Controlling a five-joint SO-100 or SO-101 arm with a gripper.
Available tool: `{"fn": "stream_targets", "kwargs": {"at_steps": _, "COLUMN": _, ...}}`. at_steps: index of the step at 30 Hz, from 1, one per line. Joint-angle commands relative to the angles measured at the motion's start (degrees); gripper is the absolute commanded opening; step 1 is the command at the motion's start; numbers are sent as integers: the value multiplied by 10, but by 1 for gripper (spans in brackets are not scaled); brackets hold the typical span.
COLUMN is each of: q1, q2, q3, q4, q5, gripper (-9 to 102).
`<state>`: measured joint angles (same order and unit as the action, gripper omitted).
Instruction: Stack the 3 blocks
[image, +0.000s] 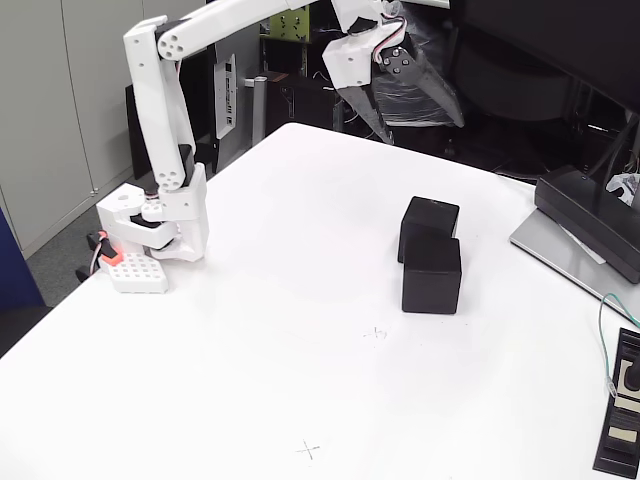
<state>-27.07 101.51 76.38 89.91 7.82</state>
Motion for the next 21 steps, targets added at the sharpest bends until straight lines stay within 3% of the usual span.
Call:
{"fn": "stream_targets", "kwargs": {"at_steps": 1, "q1": 0, "q2": 9, "q3": -16, "q4": 2, "q5": 3, "gripper": 32}}
{"fn": "stream_targets", "kwargs": {"at_steps": 10, "q1": 4, "q2": 11, "q3": -15, "q4": 5, "q5": 3, "gripper": 30}}
{"fn": "stream_targets", "kwargs": {"at_steps": 21, "q1": 5, "q2": 138, "q3": -14, "q4": 7, "q5": 3, "gripper": 4}}
